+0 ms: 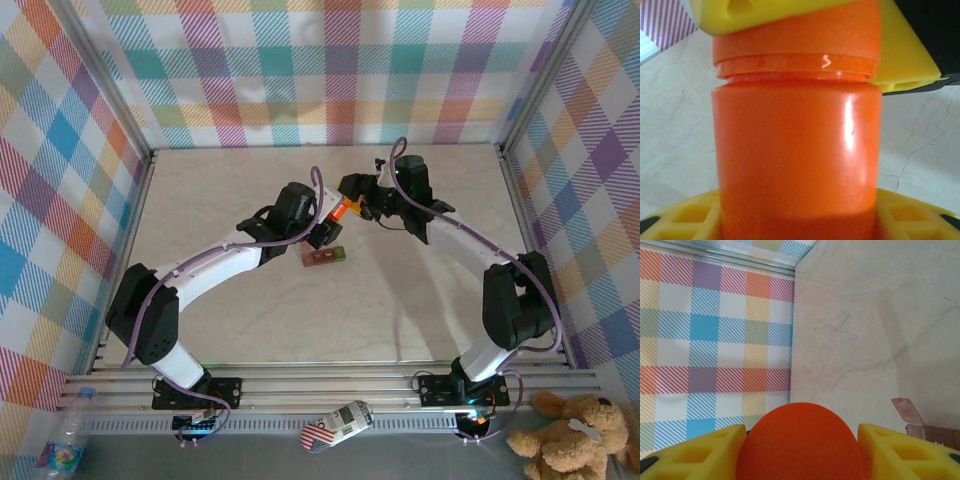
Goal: Sort the pills into containers
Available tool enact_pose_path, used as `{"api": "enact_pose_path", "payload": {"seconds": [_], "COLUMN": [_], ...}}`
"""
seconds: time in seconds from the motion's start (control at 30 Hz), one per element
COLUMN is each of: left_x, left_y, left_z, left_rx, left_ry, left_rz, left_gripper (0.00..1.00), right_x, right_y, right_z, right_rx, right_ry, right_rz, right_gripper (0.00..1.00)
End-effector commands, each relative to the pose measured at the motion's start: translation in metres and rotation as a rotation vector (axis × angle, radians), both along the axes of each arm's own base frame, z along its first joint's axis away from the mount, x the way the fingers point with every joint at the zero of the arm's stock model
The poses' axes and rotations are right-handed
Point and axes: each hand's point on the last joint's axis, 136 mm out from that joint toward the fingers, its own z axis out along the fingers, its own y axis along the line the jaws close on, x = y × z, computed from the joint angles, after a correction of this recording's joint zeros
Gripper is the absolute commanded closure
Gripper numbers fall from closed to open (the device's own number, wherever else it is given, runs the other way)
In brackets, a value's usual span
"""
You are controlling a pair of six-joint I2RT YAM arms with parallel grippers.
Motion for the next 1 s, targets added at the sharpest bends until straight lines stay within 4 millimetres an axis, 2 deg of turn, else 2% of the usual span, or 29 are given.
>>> {"api": "enact_pose_path", "payload": {"seconds": [0.0, 0.1, 0.23, 0.43, 0.6, 0.73, 0.97], "left_x": [0.002, 0.001, -0.002, -0.012, -0.024, -0.031, -0.036], "left_y": [-0.010, -0.010, -0.008, -0.005, -0.005, -0.006, -0.011], "left_z": [0.038, 0.040, 0.042, 0.049, 0.059, 0.062, 0.063], "left_rx": [-0.089, -0.104, -0.136, -0.226, -0.328, -0.365, -0.388], "left_ry": [-0.074, -0.069, -0.053, -0.002, 0.052, 0.076, 0.103], "left_rz": [-0.009, -0.012, -0.019, -0.065, -0.133, -0.175, -0.220], "left_gripper": [1.00, 1.00, 1.00, 1.00, 1.00, 1.00, 1.00], "right_x": [-0.009, -0.010, -0.008, -0.001, -0.009, -0.018, -0.026], "right_y": [0.006, 0.004, -0.001, -0.009, -0.013, -0.016, -0.014], "right_z": [-0.002, -0.001, 0.005, 0.030, 0.054, 0.059, 0.061], "right_rx": [0.004, -0.006, -0.012, 0.002, 0.000, -0.033, -0.056], "right_ry": [-0.010, -0.032, -0.086, -0.248, -0.468, -0.575, -0.619], "right_rz": [0.042, 0.047, 0.043, 0.070, 0.157, 0.221, 0.268], "right_gripper": [0.48, 0.55, 0.59, 0.60, 0.60, 0.60, 0.61]}}
